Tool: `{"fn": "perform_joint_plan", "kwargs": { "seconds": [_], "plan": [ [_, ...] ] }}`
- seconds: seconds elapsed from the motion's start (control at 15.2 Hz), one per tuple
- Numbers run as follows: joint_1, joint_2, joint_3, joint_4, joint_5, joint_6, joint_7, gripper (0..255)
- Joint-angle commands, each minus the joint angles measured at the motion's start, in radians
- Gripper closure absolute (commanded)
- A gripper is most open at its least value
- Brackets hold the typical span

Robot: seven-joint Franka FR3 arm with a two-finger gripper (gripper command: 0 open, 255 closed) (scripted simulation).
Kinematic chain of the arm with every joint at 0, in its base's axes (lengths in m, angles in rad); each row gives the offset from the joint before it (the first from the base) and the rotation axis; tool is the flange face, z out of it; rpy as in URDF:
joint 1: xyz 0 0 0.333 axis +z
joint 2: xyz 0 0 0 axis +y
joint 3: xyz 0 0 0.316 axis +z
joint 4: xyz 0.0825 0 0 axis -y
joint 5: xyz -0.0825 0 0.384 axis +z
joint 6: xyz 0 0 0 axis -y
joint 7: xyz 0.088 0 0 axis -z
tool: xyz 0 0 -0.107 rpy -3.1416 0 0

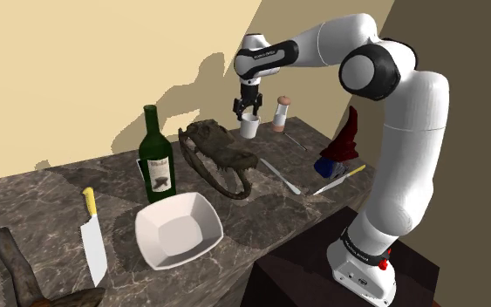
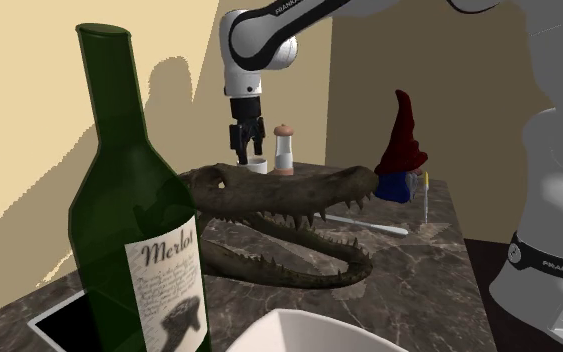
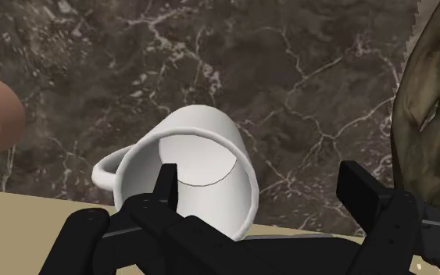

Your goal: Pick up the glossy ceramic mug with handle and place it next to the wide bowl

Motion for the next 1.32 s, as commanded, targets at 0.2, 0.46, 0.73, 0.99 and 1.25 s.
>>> {"fn": "perform_joint_plan", "kwargs": {
  "seconds": [0.2, 0.46, 0.73, 0.99, 1.25],
  "plan": [
    [-0.008, 0.087, 0.003, 0.08, 0.013, 0.013, -0.006, 0],
    [-0.01, 0.103, 0.004, 0.049, 0.015, 0.06, -0.007, 0],
    [-0.011, 0.11, 0.004, 0.038, 0.015, 0.078, -0.008, 0],
    [-0.011, 0.11, 0.004, 0.038, 0.015, 0.078, -0.008, 0],
    [-0.011, 0.11, 0.004, 0.038, 0.015, 0.078, -0.008, 255]
  ]
}}
